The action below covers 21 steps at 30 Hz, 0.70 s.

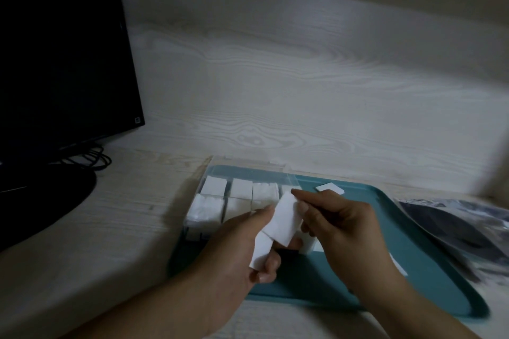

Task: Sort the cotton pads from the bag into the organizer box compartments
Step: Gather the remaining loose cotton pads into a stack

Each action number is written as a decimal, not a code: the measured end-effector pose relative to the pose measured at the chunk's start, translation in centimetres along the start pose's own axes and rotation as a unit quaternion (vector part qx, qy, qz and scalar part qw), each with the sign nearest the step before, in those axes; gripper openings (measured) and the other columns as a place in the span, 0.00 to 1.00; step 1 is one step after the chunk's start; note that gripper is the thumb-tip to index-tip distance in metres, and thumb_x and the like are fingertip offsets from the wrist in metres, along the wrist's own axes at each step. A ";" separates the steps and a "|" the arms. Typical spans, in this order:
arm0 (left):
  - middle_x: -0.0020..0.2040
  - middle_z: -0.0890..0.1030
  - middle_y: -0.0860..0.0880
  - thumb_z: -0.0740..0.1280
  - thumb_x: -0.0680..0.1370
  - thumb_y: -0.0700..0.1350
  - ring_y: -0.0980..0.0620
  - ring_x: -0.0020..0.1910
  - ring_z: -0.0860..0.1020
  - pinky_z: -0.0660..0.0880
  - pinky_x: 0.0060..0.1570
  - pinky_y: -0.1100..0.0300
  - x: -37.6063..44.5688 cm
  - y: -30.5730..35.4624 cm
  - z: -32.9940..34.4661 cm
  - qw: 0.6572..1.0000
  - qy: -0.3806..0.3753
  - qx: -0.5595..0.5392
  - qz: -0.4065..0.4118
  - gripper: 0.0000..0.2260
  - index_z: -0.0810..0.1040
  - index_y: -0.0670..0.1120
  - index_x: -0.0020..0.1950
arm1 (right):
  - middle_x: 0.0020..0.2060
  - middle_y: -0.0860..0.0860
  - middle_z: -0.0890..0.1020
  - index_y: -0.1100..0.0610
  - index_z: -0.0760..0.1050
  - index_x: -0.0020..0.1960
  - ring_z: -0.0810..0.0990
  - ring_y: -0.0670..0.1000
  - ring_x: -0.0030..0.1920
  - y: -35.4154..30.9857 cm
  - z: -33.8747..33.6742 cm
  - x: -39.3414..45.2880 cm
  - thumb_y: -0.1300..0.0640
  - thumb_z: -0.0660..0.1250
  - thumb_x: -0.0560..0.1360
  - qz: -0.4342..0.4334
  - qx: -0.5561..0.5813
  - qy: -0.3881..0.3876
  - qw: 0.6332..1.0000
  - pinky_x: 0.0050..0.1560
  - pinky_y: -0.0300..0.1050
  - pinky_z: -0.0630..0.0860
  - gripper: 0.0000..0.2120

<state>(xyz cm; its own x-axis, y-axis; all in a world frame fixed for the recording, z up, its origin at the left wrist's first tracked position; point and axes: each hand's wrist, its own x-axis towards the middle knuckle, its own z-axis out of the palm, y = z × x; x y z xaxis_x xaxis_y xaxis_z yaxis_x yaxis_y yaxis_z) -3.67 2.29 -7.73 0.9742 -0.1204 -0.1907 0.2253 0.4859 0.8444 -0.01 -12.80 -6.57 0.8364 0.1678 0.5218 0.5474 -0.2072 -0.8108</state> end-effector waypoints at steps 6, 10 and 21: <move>0.33 0.84 0.44 0.59 0.83 0.49 0.53 0.23 0.66 0.60 0.22 0.66 -0.6 2.4 0.0 0.975 0.046 0.186 0.112 0.15 0.80 0.40 0.54 | 0.29 0.55 0.80 0.58 0.86 0.43 0.74 0.49 0.30 -1.2 -0.3 1.7 0.69 0.68 0.74 0.118 0.117 0.014 0.986 0.37 0.42 0.73 0.10; 0.31 0.81 0.51 0.62 0.81 0.44 0.55 0.25 0.68 0.63 0.26 0.64 0.2 6.6 -2.8 0.918 0.158 0.255 0.258 0.10 0.83 0.49 0.49 | 0.31 0.56 0.82 0.61 0.84 0.42 0.78 0.51 0.33 -2.8 0.3 6.2 0.68 0.69 0.74 0.206 0.127 -0.047 0.969 0.35 0.43 0.74 0.07; 0.28 0.77 0.46 0.67 0.77 0.43 0.52 0.26 0.71 0.67 0.33 0.61 4.6 7.0 -10.3 0.890 0.278 0.303 0.195 0.12 0.77 0.43 0.33 | 0.42 0.57 0.84 0.63 0.83 0.52 0.79 0.50 0.36 -2.5 10.0 13.3 0.62 0.72 0.74 0.259 -0.199 -0.186 0.926 0.37 0.42 0.72 0.08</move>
<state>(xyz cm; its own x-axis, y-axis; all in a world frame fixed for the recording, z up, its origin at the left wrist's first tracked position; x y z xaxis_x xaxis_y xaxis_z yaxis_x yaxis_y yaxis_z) 2.49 14.06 -7.87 0.8695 0.4836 0.1008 -0.0140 -0.1798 0.9836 9.46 -0.41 -0.21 0.9627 0.2520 -0.0986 0.1037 -0.6801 -0.7258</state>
